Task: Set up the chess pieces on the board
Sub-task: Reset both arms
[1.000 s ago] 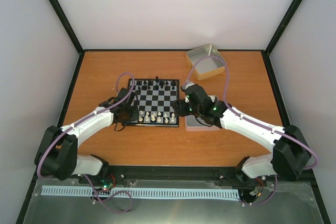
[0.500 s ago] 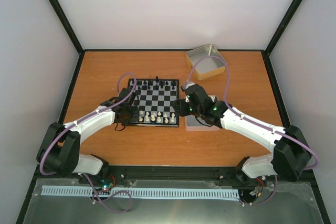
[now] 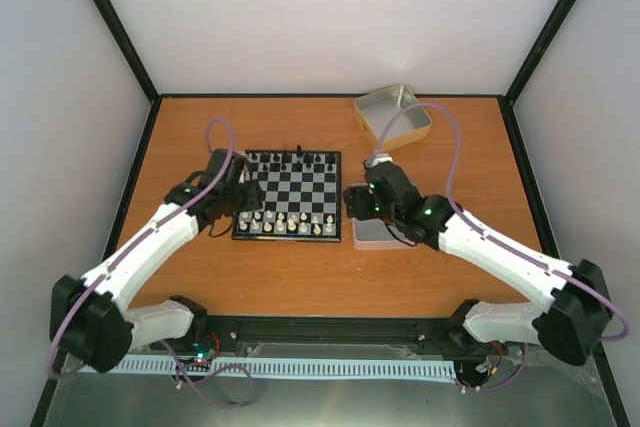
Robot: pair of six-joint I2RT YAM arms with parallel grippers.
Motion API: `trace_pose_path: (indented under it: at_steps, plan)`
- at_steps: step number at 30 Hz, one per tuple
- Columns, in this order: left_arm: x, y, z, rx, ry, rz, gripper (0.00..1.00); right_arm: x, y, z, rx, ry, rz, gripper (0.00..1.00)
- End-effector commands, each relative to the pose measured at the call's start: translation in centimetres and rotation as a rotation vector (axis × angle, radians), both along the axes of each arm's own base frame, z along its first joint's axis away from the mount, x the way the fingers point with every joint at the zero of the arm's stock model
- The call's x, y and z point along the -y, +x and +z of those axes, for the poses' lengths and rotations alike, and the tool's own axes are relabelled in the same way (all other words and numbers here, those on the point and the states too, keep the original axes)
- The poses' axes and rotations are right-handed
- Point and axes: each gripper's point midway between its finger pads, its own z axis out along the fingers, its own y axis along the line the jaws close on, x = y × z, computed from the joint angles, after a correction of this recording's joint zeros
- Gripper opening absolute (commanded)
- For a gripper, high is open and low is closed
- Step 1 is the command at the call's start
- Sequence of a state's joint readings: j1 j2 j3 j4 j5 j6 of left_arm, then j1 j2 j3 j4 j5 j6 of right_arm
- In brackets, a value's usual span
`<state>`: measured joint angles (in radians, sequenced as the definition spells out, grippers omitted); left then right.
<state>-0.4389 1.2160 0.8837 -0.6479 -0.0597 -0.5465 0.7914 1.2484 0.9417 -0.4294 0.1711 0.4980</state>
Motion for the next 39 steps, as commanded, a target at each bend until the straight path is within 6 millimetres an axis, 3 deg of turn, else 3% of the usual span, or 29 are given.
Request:
trace_pose_path:
  at_steps: [1, 5, 10, 16, 24, 31, 39]
  plan:
    - [-0.7, -0.1, 7.2, 0.177, -0.023, -0.002, 0.55, 5.7, -0.1, 3.7, 0.091, -0.067, -0.209, 0.88]
    - [-2.1, -1.2, 12.0, 0.369, -0.023, -0.016, 0.66, 11.0, -1.4, 6.3, 0.219, -0.171, -0.311, 0.97]
    - [-4.1, -4.3, 17.3, 0.625, -0.059, -0.022, 0.99, 16.2, -3.9, 9.3, 0.333, -0.220, -0.393, 1.00]
    - [-6.6, -9.9, 23.7, 0.882, -0.148, -0.016, 1.00, 20.1, -7.6, 12.8, 0.373, -0.079, -0.471, 1.00]
    - [-10.9, -12.8, 26.2, 0.940, -0.071, 0.125, 1.00, 23.3, -9.9, 15.1, 0.430, -0.045, -0.525, 1.00]
    - [-11.5, -13.6, 27.2, 0.976, -0.089, 0.140, 1.00, 24.8, -10.9, 17.2, 0.496, -0.007, -0.548, 1.00]
    - [-11.9, -13.6, 26.9, 0.965, -0.099, 0.176, 1.00, 24.4, -11.2, 17.3, 0.504, 0.045, -0.521, 1.00]
